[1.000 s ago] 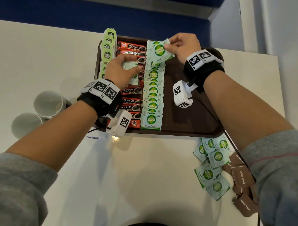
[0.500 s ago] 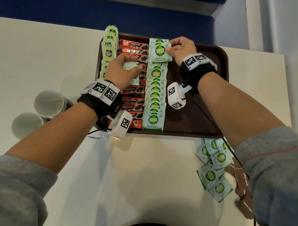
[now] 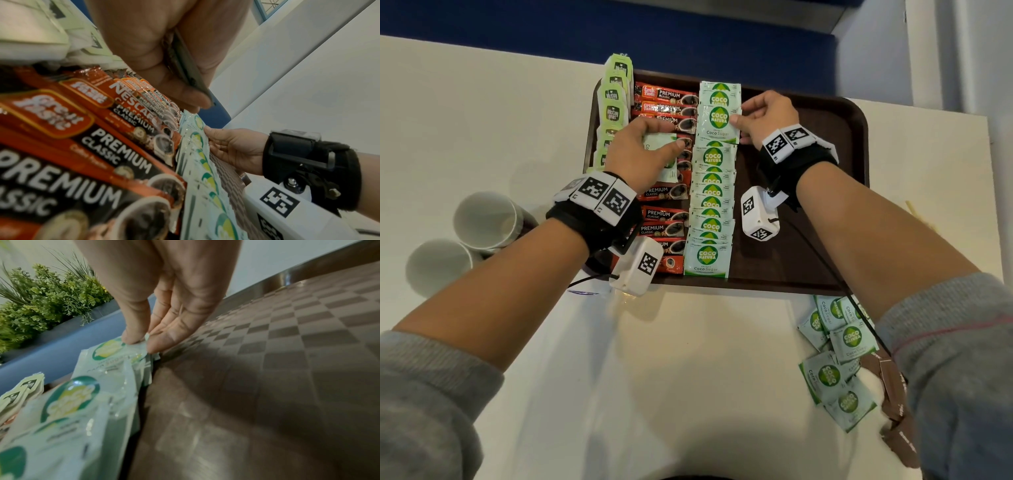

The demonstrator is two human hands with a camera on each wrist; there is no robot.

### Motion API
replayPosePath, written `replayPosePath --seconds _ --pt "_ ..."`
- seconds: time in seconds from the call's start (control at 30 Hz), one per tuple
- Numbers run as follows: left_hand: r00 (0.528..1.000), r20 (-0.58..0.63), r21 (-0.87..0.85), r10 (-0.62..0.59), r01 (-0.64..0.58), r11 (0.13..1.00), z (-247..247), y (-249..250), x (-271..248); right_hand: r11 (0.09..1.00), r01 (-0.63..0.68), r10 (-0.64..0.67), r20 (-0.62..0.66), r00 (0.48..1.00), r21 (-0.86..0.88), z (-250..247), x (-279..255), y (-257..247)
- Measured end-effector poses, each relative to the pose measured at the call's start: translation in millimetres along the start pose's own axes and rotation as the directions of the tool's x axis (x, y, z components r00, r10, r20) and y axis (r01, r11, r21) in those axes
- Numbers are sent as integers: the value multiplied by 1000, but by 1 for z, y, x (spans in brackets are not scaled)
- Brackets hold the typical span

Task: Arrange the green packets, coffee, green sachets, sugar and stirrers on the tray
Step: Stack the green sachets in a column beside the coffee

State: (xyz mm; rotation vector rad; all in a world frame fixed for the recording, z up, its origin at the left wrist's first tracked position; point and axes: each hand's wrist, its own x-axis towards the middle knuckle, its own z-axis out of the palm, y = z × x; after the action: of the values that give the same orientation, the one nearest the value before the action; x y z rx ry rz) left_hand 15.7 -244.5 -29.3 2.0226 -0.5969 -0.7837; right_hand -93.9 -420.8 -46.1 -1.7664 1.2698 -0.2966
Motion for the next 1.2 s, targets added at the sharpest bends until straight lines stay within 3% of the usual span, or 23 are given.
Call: replayPosePath --seconds 0.2,0.3,0.4,0.5,0.63,0.83,1.0,1.2 --pt "1000 3 -41 12 -12 999 0 1 0 998 27 -30 -52 998 -53 -3 -2 -1" --pt "999 49 -105 10 -5 994 -1 5 -4 992 101 -102 -13 995 -71 -4 -9 -10" --pt "995 90 -127 45 -33 991 -1 8 -9 980 184 -169 170 971 -78 -3 -23 -23" --pt "990 125 -115 61 -47 992 0 10 -11 969 233 -188 370 910 -80 1 -38 -34" --pt "989 109 -87 105 -96 992 4 10 -11 978 210 -176 504 846 -11 5 -48 -42" --pt "986 105 -62 127 -121 991 5 8 -13 985 172 -159 476 865 17 0 -49 -41" --pt "993 114 -204 14 9 979 9 14 -17 978 201 -205 416 886 53 -10 -44 -44" --pt "986 169 -60 3 7 998 7 17 -15 951 308 -277 503 818 23 -19 -47 -56"
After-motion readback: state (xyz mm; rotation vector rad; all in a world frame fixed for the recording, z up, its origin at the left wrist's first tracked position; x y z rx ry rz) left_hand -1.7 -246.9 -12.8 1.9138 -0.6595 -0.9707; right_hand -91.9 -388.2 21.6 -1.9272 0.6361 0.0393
